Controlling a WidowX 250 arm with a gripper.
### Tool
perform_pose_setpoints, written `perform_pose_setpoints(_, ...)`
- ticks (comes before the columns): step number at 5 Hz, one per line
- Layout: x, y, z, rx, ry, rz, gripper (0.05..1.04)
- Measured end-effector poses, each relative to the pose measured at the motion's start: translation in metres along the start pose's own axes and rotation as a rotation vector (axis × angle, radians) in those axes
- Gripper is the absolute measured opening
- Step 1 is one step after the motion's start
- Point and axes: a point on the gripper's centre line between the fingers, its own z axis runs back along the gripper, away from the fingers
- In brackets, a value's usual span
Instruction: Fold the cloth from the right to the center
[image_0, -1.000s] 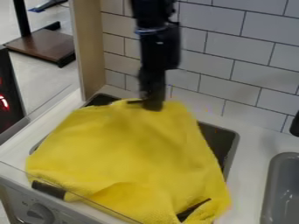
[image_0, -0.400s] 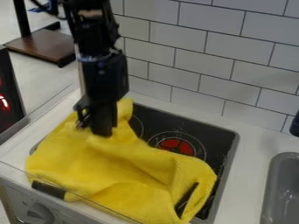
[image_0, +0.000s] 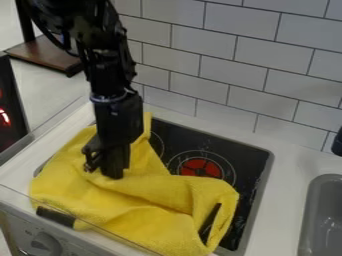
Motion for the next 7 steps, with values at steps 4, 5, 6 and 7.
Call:
perform_pose_setpoints(4,0.001,0.001,0.036,0.059,-0.055,0.046,1.02)
perform_pose_setpoints(5,0.004,0.001,0.056,0.106,-0.077,0.039,1.009)
perform_pose_setpoints(6,0.008,0.0,0.077,0.158,-0.108,0.026,0.999)
perform_pose_setpoints(7,0.007,0.0,0.078,0.163,-0.106,0.023,0.999)
